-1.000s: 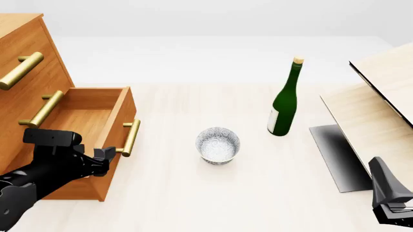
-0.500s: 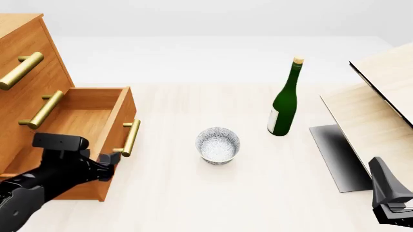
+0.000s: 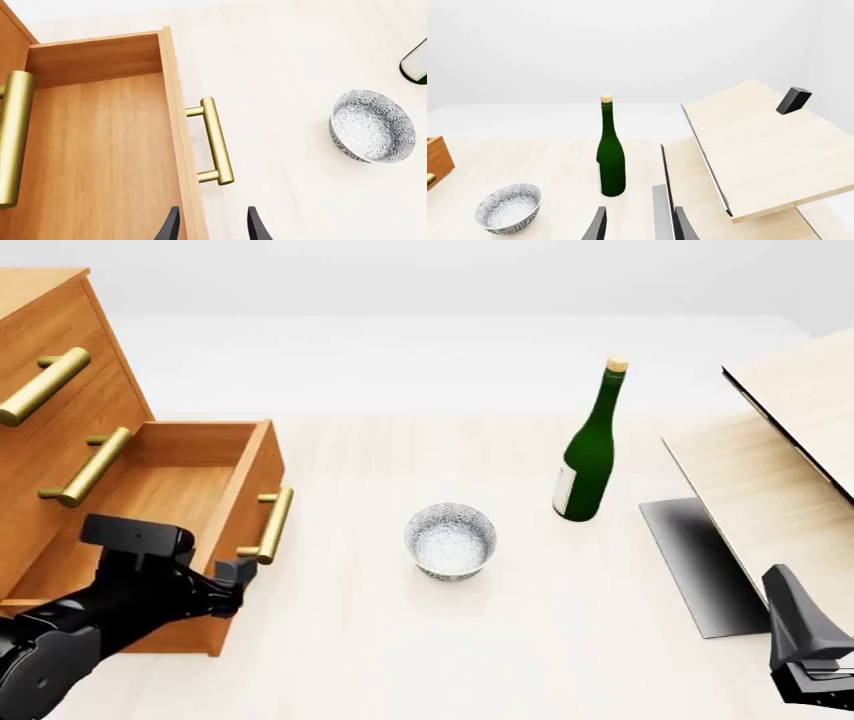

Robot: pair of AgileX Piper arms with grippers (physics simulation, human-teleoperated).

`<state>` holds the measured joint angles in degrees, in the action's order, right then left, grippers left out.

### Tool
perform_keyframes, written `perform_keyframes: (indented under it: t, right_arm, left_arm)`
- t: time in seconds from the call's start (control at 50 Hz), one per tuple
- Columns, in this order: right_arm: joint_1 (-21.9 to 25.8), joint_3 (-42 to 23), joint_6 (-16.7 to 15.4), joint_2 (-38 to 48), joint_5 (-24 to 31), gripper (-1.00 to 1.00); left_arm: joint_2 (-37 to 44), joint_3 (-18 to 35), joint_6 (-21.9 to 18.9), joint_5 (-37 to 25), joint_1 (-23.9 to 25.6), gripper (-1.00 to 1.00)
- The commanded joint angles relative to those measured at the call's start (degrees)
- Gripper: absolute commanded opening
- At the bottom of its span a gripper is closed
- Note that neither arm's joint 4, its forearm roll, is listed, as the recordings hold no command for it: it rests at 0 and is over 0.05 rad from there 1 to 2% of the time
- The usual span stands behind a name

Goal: Put the bowl in the bottom drawer of the cabinet and close it.

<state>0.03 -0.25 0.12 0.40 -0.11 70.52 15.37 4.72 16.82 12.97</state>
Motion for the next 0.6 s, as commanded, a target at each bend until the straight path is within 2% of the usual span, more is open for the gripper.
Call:
perform_keyframes:
  t: [0.02,0.6]
  right_arm:
    - [0.0,0.0,0.0,0.0,0.0,1.0]
    - [0.0,0.0,0.0,0.0,0.0,1.0]
  left_arm:
    - [0.1,-1.1,0.0,-0.4,2.0,1.0]
    - [0.7,-0.9,-0.1,0.4,5.3,1.0]
